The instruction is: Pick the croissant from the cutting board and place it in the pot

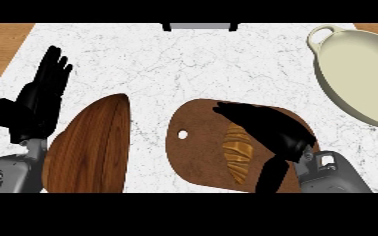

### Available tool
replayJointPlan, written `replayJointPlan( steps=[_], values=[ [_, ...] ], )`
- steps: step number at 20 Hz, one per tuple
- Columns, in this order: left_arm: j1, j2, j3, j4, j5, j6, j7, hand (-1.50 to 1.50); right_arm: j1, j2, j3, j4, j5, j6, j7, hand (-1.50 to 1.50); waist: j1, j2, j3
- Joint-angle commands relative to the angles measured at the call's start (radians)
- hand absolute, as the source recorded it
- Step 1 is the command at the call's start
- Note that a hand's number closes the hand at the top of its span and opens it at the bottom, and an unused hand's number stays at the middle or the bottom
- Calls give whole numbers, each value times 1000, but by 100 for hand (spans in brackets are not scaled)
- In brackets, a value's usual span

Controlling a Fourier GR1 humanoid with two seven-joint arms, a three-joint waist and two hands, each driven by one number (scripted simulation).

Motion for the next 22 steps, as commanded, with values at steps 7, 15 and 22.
replayJointPlan(
  steps=[7, 15, 22],
  values=[
    [-28, -34, 55, 30, -38, -52, 8, 0, 68, 78, 19, 78, 192, -21, -103, -150, -1, 1, -1],
    [-4, -80, 65, -8, -84, -56, 25, 0, 94, 98, -26, 122, 299, -26, -156, -150, 0, 1, -1],
    [-30, -108, 83, 80, -106, -92, -39, 0, 60, 148, -28, 266, 386, -71, -253, -150, -1, 1, -1]
  ],
)
